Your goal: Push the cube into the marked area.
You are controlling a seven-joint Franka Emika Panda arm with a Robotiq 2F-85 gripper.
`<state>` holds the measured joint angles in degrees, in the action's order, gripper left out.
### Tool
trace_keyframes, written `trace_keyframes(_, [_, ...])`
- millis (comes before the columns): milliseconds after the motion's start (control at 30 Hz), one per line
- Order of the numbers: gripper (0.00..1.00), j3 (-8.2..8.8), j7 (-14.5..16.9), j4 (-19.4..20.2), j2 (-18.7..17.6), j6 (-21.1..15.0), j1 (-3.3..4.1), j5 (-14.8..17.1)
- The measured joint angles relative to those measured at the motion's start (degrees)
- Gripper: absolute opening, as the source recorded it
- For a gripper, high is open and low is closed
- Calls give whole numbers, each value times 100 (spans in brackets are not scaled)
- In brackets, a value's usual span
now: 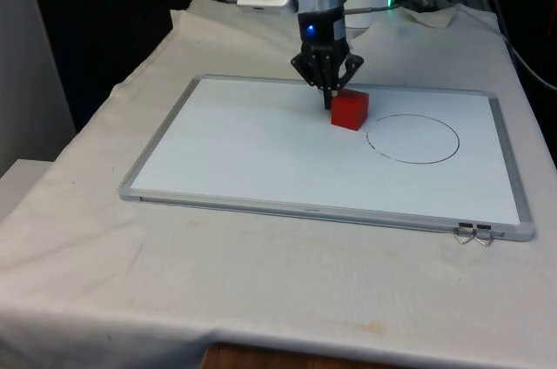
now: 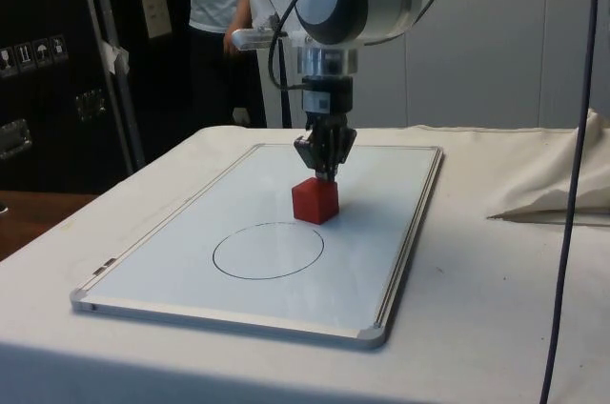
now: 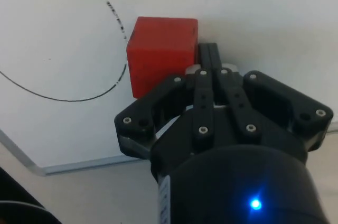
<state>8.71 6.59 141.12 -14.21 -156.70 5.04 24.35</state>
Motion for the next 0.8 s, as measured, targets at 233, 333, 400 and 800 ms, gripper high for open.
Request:
trace_keyframes(233, [0, -166, -223, -23, -6, 0, 40, 0])
trace_keyframes(333, [0, -275, -350, -40, -6, 0, 57, 0])
trace_keyframes(400, [0, -332, -418, -52, -6, 0, 57, 0])
trace_keyframes(800, [0, -619, -791, -183, -69, 0, 74, 0])
